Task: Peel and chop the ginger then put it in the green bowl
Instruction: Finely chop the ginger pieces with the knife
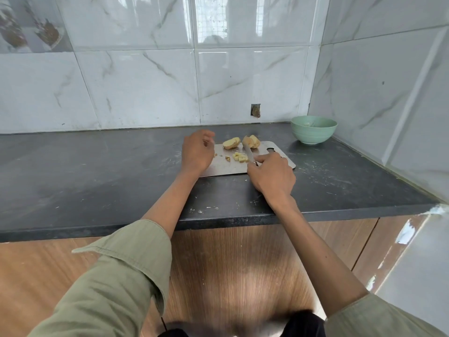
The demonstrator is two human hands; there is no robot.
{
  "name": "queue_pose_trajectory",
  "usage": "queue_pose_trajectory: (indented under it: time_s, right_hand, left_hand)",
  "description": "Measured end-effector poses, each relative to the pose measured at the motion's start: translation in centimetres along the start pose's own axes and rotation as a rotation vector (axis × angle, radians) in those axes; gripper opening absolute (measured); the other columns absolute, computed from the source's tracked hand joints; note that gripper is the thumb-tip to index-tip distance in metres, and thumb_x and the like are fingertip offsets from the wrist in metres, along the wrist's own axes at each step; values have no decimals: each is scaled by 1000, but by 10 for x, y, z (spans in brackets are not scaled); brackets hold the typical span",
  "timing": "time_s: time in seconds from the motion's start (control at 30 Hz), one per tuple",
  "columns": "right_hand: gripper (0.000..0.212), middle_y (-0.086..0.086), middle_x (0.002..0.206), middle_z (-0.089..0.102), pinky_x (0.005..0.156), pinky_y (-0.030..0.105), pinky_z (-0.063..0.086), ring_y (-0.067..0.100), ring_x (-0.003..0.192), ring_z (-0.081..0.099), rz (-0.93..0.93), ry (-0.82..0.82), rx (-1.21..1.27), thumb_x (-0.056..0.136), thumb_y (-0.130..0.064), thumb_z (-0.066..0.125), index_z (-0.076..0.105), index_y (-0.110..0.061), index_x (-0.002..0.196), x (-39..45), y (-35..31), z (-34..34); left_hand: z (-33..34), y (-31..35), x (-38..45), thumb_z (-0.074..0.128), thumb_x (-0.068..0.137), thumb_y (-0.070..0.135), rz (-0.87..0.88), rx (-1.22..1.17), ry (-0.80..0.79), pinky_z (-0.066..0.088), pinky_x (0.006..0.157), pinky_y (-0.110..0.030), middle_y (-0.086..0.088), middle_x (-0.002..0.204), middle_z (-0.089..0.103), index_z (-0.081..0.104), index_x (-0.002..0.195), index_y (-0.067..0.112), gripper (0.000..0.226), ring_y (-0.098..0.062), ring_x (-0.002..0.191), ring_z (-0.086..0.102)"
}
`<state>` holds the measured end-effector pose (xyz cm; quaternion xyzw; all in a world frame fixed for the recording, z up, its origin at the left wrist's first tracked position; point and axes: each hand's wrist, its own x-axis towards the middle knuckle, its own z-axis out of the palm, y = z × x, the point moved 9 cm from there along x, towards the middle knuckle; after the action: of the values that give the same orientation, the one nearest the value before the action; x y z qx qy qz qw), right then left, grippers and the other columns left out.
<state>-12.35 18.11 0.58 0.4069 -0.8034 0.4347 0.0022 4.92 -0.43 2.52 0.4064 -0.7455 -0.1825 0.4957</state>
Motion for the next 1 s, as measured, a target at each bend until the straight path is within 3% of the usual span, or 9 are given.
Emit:
queue_pose_trajectory:
  time_s: [0.17,0.37,0.43,0.5,0.53,0.63,0.73,0.9,1.0]
  right_hand:
    - [35,9,117,70,74,34,39,36,107,64,40,23,-21,87,-30,61,76,-26,118,-6,12,-15]
    - [39,7,121,71,77,33,42,32,109,65,-15,-63,-97,89,-34,61,72,-28,126,-8,0,-4]
    - [36,7,117,72,74,32,42,32,107,66,-31,-77,-91,89,-32,61,74,-26,121,-8,-5,0]
    - [40,6,121,71,77,33,43,32,109,65,-39,-91,-95,88,-33,60,73,-27,125,-8,-11,6]
    - [42,6,125,69,80,34,45,32,112,64,-44,-102,-97,88,-34,59,72,-29,128,-8,-14,9]
    - [42,10,128,64,86,36,46,33,116,60,-69,-132,-95,90,-37,59,69,-31,131,-12,-24,20]
    - [42,12,125,65,85,36,45,35,113,61,-117,-151,-85,91,-36,59,69,-30,131,-17,-39,32]
    - [40,13,119,66,81,37,46,37,106,62,-194,-166,-99,89,-34,57,73,-29,125,-23,-60,47]
    - [36,14,115,67,79,37,44,38,105,62,-215,-183,-90,90,-35,58,75,-27,120,-23,-67,50]
  left_hand:
    - [-14,-18,1,49,94,1,-150,-87,63,57,94,-40,5,100,68,70,115,12,32,-14,99,65]
    - [6,-23,-1,45,106,18,-279,-151,-107,45,111,-40,-7,137,62,61,136,10,35,-23,127,57]
    - [12,-25,-2,42,107,21,-302,-158,-153,45,103,-38,-11,130,65,63,130,9,34,-28,121,59]
    - [16,-24,-3,39,107,24,-300,-175,-176,44,88,-37,-12,107,66,67,108,13,29,-30,105,60]
    - [18,-23,-3,39,107,26,-304,-181,-191,42,90,-36,-8,110,67,67,109,15,30,-28,108,59]
    - [22,-24,-2,38,110,34,-315,-167,-222,36,102,-31,-8,140,60,62,137,11,43,-26,130,53]
    - [25,-26,-1,38,110,35,-311,-177,-215,35,93,-27,-5,127,62,63,132,8,42,-21,115,55]
    - [27,-26,0,37,111,30,-300,-168,-199,35,81,-29,-1,94,56,58,103,11,30,-20,93,52]
    - [26,-25,-1,36,111,29,-289,-145,-199,34,78,-29,-1,94,55,55,100,14,26,-16,83,51]
